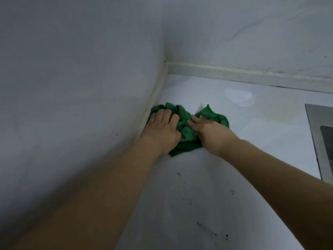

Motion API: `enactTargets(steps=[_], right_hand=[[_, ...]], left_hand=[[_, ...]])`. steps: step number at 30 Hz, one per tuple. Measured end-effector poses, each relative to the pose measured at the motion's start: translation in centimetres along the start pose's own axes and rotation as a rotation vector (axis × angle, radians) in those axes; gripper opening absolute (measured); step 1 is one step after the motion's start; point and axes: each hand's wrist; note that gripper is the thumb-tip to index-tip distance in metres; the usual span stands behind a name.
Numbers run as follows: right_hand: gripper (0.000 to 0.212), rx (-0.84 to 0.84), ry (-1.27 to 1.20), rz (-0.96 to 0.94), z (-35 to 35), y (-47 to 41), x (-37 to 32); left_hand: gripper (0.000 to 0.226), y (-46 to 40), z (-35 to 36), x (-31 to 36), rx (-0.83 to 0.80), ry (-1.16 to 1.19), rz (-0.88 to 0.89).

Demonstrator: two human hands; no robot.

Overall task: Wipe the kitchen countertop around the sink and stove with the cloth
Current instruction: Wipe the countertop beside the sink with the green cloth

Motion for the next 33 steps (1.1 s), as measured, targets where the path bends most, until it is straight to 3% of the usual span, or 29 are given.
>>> enactTargets(steps=[5,14,22,33], right_hand=[[0.066,0.005,0.037,0.078,-2.1,-5.0,5.4],[0.064,0.031,0.020,0.191,-4.2,-9.1,9.4],[0.063,0.031,0.010,0.232,-2.6,-6.5,7.0],[0.060,-0.066,0.009,0.161,0.8,0.3,-0.2]], left_hand=[[0.065,-7.9,-0.8,0.4,-0.145,0.173,-0.090],[0.063,-15.6,-1.6,1.0,-0.102,0.176,-0.117],[0.059,-12.9,-0.6,0.8,-0.060,0.225,-0.086],[0.059,-1.7,0.7,0.1,-0.142,0.258,-0.076]])
Point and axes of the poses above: each hand's wrist, its own y-axis away from the middle knuckle, its own z-axis out of the palm, x = y × z, and after that the axes turned 12 degrees about -z, right-handed
